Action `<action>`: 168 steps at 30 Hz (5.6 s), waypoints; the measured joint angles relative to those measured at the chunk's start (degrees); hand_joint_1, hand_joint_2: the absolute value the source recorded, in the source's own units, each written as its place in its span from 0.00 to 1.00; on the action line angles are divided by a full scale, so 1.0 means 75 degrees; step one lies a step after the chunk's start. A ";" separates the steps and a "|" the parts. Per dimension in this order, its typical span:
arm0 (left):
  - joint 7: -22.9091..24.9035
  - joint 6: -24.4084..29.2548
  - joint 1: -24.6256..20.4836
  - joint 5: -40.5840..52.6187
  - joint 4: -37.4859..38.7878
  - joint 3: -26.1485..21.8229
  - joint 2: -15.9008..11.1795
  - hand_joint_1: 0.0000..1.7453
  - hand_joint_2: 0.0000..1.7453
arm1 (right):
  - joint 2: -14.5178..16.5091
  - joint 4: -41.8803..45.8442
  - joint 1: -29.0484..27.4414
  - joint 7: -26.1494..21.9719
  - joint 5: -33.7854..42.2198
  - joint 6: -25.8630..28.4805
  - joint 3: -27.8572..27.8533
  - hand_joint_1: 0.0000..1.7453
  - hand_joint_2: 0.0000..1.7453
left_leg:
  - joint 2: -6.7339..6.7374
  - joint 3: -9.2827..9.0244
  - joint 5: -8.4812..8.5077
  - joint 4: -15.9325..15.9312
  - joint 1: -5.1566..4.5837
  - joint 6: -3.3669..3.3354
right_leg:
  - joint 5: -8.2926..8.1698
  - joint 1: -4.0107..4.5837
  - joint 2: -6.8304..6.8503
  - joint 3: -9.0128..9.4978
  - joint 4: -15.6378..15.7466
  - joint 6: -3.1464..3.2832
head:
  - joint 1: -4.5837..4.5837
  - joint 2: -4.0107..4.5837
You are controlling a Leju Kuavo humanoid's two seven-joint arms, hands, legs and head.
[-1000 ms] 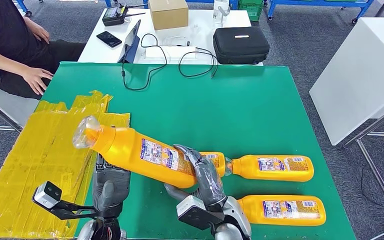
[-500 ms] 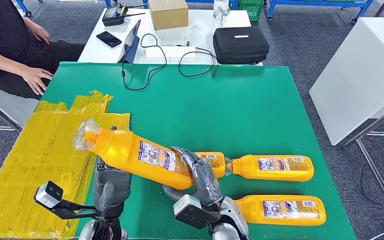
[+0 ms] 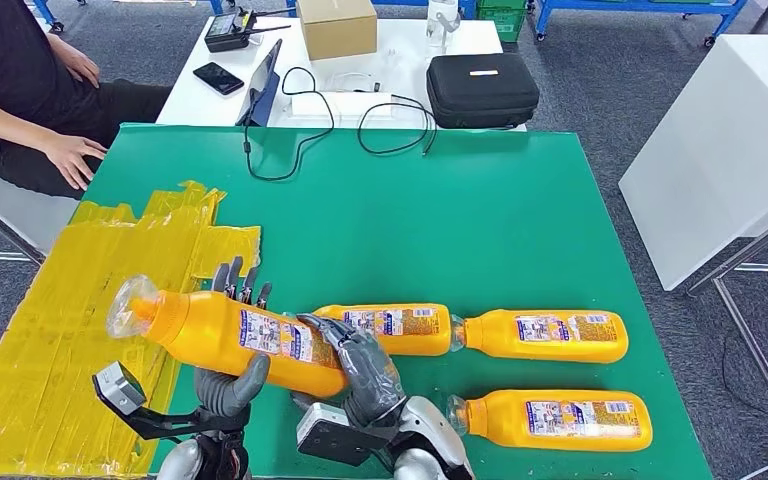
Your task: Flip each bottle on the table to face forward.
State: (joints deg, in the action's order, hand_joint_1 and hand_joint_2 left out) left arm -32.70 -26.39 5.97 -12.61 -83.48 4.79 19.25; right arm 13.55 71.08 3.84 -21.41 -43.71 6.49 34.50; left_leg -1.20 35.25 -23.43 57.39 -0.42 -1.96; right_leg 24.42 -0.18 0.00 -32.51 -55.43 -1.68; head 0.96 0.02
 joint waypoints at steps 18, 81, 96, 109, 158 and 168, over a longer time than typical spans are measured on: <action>-0.0299 0.0396 0.0353 0.0389 -0.0033 -0.0055 -0.0149 1.00 1.00 | 0.0117 -0.1433 0.0618 -0.0226 0.0463 -0.0006 0.0584 1.00 1.00 | 0.0004 0.0000 0.0000 0.0001 0.0000 0.0000 | 0.0000 -0.0001 -0.0001 -0.0009 0.0000 0.0000 | -0.0003 0.0000; 0.0588 0.7935 -0.0728 0.8538 -0.0829 -0.1888 -0.0865 1.00 1.00 | -0.0546 0.1952 -0.0604 0.0232 0.0203 0.0571 -0.0093 0.00 0.00 | 0.0001 0.0003 0.0011 0.0000 0.0012 0.0015 | -0.0002 0.0012 0.0000 -0.0008 -0.0002 0.0004 | -0.0002 0.0000; 0.2278 0.8820 -0.1365 1.3145 0.1424 -0.2238 -0.1689 1.00 1.00 | -0.0841 0.1871 -0.0214 0.0187 0.0626 0.0540 -0.0129 0.00 0.00 | 0.0008 0.0003 0.0020 0.0000 0.0018 0.0022 | -0.0006 0.0014 -0.0002 -0.0009 -0.0004 0.0007 | -0.0002 0.0000; 0.3480 0.8867 -0.1767 1.3674 0.3420 -0.2032 -0.2504 1.00 1.00 | -0.1075 0.1740 -0.0019 0.0062 0.0923 0.0415 -0.0054 0.00 0.00 | -0.0002 0.0007 0.0019 -0.0001 0.0014 0.0022 | -0.0004 0.0012 0.0000 -0.0010 -0.0004 0.0008 | -0.0002 0.0000; 0.3909 0.8957 -0.2455 1.3580 0.4940 -0.1385 -0.2902 1.00 1.00 | -0.1153 0.1558 0.0136 0.0031 0.1011 0.0417 0.0064 0.00 0.00 | -0.0026 -0.0110 0.0037 -0.0009 0.0017 0.0049 | -0.0013 0.0014 0.0011 0.0085 -0.0015 0.0033 | -0.0003 0.0000; 0.3909 0.8957 -0.2467 1.3580 0.4955 -0.1385 -0.2905 1.00 1.00 | -0.1155 0.1544 0.0143 0.0031 0.1013 0.0417 0.0066 0.00 0.00 | -0.0026 -0.0112 0.0038 -0.0010 0.0017 0.0050 | -0.0013 0.0014 0.0011 0.0079 -0.0015 0.0034 | -0.0004 0.0000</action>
State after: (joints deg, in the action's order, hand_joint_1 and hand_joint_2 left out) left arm -3.39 40.79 -12.53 89.24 -46.31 -5.60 -2.54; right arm 4.89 82.66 4.92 -21.18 -36.11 9.62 34.99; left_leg -1.40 34.41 -23.15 57.31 -0.30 -1.58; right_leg 24.33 -0.08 0.09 -31.92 -55.54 -1.42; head 0.93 0.02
